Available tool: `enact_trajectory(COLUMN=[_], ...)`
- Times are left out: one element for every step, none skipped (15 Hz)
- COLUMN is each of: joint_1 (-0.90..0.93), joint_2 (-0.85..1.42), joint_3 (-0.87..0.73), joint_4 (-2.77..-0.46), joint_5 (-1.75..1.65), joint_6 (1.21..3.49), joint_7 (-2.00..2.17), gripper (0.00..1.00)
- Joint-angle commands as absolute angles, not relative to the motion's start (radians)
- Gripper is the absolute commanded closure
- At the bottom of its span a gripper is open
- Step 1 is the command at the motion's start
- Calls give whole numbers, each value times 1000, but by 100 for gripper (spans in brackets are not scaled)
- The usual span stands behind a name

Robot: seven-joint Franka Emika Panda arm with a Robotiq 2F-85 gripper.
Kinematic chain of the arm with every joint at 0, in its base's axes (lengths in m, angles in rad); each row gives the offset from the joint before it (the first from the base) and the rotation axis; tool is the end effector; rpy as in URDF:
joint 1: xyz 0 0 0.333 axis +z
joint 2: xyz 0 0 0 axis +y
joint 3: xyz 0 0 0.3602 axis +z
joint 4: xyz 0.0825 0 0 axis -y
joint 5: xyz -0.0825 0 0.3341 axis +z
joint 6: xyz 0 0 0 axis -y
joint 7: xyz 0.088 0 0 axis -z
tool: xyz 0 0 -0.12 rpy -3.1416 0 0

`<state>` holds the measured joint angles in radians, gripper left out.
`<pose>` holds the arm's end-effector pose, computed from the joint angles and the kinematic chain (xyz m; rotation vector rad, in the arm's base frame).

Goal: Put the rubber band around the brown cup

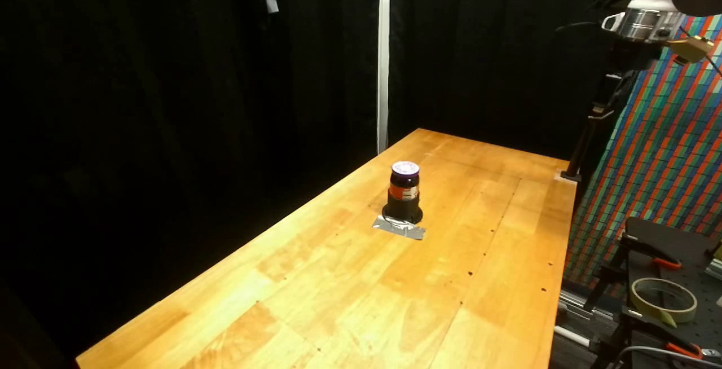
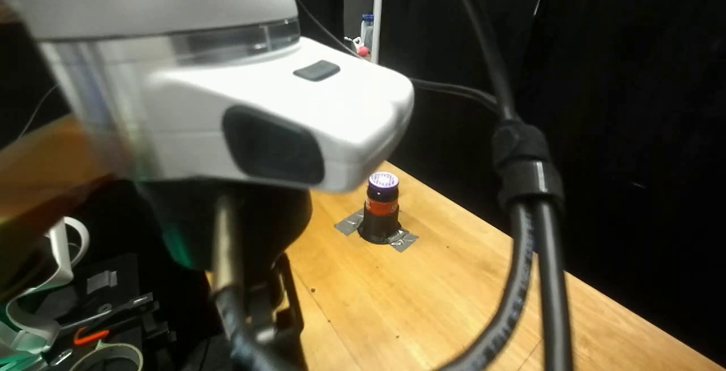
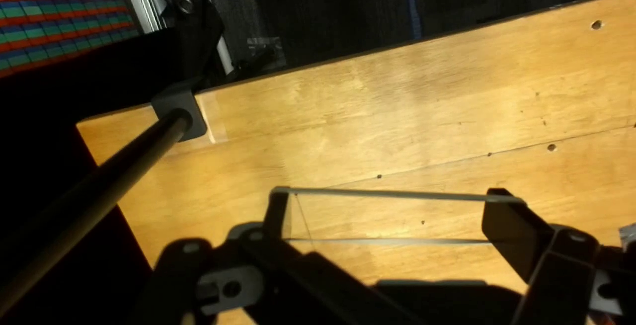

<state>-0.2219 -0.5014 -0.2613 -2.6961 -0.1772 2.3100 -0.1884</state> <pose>0.2810 -0.1579 0.4454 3.0826 -0.2434 0.1515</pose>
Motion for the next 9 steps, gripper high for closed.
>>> enact_trajectory(joint_1=[-97,-66,-34,-3,22,35,46,52,57], joint_2=[-384,-348,-307,-256,-204,-156,-106,-57,-10], joint_3=[-168,-144,-120,-103,-86,-61,-43,-22,-3], joint_4=[-2519,-2472,-2418,-2363,-2301,-2253,-2199,-2158,-2115], joint_5=[-95,-77,-56,-29,-5,6,15,17,14], joint_6=[2125,2076,2023,1984,1938,1935,1934,1968,2005], joint_7=[-207,-208,-211,-224,-237,-204,-189,-155,-117], gripper=[0,0,0,0,0,0,0,0,0])
